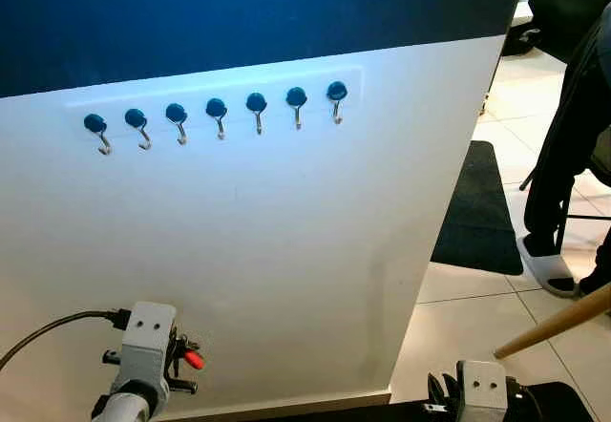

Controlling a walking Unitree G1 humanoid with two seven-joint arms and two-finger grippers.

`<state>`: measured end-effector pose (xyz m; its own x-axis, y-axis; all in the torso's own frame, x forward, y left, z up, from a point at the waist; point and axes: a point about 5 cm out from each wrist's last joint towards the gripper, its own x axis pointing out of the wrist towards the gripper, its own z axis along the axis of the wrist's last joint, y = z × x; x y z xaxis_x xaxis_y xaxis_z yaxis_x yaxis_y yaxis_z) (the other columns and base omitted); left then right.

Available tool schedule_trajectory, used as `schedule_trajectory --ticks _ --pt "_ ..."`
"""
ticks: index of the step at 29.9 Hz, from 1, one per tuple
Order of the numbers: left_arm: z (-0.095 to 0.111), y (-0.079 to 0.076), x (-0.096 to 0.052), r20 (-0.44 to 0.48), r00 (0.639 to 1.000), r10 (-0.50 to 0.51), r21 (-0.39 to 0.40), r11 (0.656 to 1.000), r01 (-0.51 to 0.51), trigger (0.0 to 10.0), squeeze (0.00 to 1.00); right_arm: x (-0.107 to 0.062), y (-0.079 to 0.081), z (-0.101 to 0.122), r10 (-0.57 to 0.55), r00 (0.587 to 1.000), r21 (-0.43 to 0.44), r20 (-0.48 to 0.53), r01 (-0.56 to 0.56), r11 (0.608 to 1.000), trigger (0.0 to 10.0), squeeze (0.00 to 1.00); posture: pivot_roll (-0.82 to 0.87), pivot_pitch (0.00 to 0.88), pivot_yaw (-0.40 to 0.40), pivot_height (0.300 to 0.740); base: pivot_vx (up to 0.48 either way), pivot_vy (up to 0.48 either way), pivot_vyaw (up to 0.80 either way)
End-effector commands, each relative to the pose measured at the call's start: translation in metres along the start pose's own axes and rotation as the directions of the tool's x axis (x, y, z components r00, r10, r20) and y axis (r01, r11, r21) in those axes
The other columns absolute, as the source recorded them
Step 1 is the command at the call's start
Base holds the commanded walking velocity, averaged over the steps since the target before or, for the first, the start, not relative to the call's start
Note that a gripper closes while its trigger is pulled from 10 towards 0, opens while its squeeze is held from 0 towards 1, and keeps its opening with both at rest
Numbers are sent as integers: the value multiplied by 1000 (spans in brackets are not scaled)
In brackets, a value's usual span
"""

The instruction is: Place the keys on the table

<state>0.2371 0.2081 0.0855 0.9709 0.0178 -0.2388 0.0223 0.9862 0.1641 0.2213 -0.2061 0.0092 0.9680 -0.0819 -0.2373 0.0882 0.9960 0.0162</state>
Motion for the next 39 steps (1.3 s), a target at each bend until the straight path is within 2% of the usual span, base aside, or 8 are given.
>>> schedule_trajectory --ticks 1,8,39 --pt "-12 2 -4 -35 999 6 9 1000 -6 10000 0 -6 1 -11 3 999 -11 -36 -4 1000 10000 0 86 185 111 740 0 0 0" --pt "-23 6 -9 -75 997 17 22 1000 -16 10000 0 -9 1 -16 4 999 -18 -54 -5 1000 10000 0 89 187 111 740 0 0 0" --pt "-26 7 -8 -73 997 17 31 999 -15 10000 0 -6 1 -17 8 999 -21 -53 -9 1000 10000 0 88 181 116 740 0 0 0"
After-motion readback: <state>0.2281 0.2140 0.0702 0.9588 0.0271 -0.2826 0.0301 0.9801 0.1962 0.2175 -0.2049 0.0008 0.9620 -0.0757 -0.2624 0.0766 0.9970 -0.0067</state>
